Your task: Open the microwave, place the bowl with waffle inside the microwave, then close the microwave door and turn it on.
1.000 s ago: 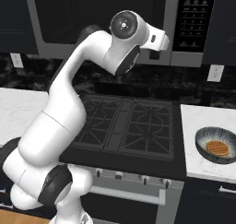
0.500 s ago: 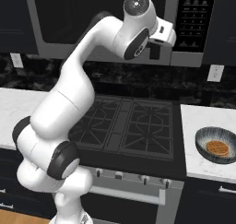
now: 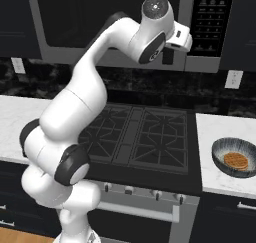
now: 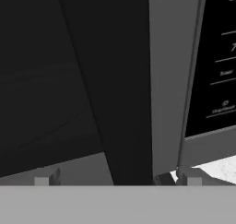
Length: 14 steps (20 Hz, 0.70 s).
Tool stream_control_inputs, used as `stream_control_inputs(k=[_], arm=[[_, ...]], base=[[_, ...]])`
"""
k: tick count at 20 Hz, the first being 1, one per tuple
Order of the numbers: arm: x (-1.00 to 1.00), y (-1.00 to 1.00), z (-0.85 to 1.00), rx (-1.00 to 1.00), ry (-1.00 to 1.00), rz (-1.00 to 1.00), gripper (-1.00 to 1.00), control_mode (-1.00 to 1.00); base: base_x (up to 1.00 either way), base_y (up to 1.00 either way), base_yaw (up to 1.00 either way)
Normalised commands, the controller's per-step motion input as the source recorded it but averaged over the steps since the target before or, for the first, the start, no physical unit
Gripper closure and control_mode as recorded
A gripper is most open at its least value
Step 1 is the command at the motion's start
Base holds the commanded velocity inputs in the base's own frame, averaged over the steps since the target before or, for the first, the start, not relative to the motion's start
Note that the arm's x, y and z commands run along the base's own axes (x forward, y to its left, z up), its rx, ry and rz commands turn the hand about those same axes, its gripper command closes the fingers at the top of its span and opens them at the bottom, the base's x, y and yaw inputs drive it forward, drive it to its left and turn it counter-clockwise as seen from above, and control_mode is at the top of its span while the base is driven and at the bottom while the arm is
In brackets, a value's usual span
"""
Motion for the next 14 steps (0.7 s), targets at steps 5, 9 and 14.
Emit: stream_control_inputs(k=[5,9,14], arm=[[0.29,-0.06,0.0,0.0,-0.02,0.0,-1.0,-1.0],[0.28,-0.04,0.0,0.0,0.0,0.0,-1.0,-1.0],[0.29,0.0,-0.05,0.0,0.0,0.0,-1.0,-1.0]], base=[[0.0,0.0,0.0],[0.0,0.0,0.0],[0.0,0.0,0.0]])
